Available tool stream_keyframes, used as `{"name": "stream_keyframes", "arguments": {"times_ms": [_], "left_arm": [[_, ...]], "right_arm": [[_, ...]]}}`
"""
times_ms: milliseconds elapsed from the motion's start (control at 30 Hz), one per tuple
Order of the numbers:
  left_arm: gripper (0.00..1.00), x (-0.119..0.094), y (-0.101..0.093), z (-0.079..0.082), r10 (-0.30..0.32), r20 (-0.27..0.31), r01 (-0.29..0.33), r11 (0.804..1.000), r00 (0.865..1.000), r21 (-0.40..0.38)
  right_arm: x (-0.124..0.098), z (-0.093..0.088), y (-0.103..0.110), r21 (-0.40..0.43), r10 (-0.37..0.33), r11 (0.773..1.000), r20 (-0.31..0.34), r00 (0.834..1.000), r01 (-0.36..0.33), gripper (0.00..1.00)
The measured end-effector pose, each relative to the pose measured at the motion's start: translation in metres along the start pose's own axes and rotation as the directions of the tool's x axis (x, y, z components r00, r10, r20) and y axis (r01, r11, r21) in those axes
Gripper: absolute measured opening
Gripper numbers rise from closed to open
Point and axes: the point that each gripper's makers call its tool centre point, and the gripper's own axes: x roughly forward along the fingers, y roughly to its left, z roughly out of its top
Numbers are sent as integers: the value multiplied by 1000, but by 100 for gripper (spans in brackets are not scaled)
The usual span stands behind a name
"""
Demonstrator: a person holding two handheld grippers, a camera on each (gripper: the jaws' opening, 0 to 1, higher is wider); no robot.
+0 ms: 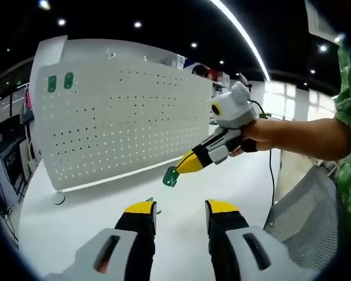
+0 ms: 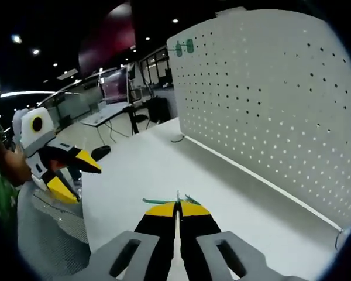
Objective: Insert the hook assembly into the mounting plate slot until the hook locks in place.
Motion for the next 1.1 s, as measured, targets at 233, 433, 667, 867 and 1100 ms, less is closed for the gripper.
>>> {"name": "stream_keyframes", "arguments": {"times_ms": [233,433,667,867,1100], "left_arm": [[34,-1,-2,5,25,8,-26,995,1000,98],[33,-1,-6,9,43,10,-44,977,999,210],[32,-1,-14,13,46,15,-49,958,999,284],[31,-1,-16,20,44,31,-51,950,999,308],[29,0,-17,29,43,55,-59,942,998,329]], "right_arm": [[-9,7,15,35,10,999,16,1000,-10,0],[-17,13,25,46,9,999,17,1000,-10,0],[-25,18,39,46,19,999,8,1000,-19,0],[-30,23,49,45,35,998,11,999,-35,0],[-33,29,60,33,50,998,4,999,-51,0]]}}
